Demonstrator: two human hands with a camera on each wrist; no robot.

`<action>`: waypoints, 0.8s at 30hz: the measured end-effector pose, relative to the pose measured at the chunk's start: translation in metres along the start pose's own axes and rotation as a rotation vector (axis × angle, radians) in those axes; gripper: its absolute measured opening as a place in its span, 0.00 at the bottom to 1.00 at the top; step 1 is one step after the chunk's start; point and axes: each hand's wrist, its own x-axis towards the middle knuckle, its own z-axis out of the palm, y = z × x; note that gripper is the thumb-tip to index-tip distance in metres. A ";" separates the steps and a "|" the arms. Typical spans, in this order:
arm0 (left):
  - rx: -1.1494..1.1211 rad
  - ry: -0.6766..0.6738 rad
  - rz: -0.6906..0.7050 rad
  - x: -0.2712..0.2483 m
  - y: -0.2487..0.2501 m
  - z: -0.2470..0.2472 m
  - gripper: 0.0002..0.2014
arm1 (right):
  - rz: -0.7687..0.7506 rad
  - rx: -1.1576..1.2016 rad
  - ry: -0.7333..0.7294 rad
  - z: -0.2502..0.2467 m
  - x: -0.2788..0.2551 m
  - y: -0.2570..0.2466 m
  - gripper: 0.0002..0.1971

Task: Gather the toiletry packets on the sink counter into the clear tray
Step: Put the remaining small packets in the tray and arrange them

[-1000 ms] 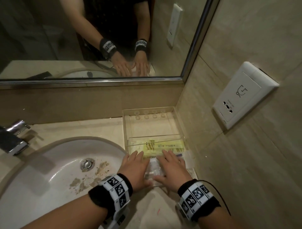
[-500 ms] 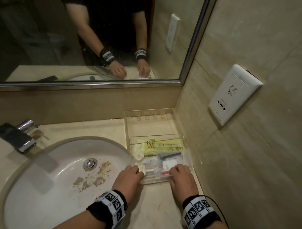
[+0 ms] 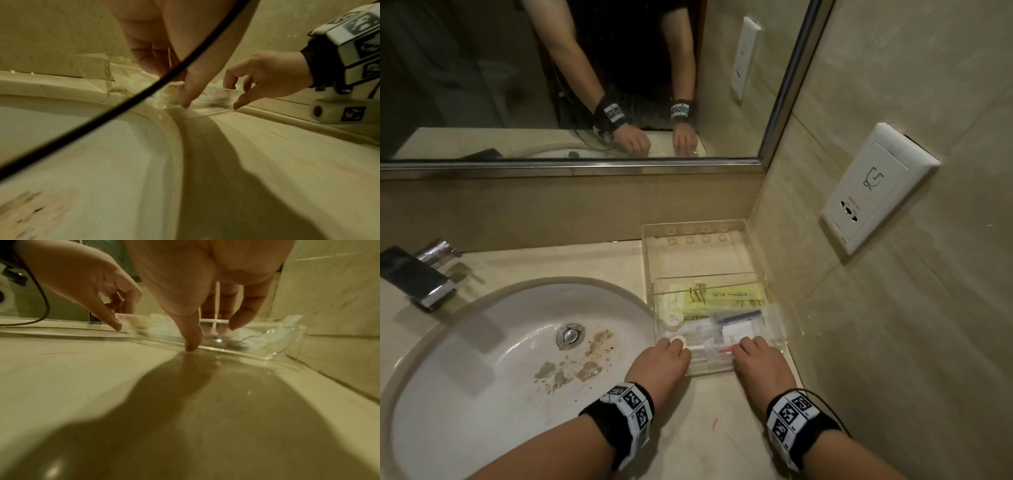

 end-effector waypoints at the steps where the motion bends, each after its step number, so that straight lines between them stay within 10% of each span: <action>1: 0.025 0.017 0.017 0.000 0.001 -0.003 0.23 | 0.002 0.008 -0.002 -0.001 0.001 0.001 0.26; 15: -0.001 0.071 -0.044 0.009 -0.012 -0.034 0.18 | -0.042 0.051 -0.004 -0.019 0.034 0.005 0.29; 24: -0.145 0.124 -0.155 0.022 -0.023 -0.030 0.43 | -0.023 0.069 0.083 -0.020 0.049 0.011 0.26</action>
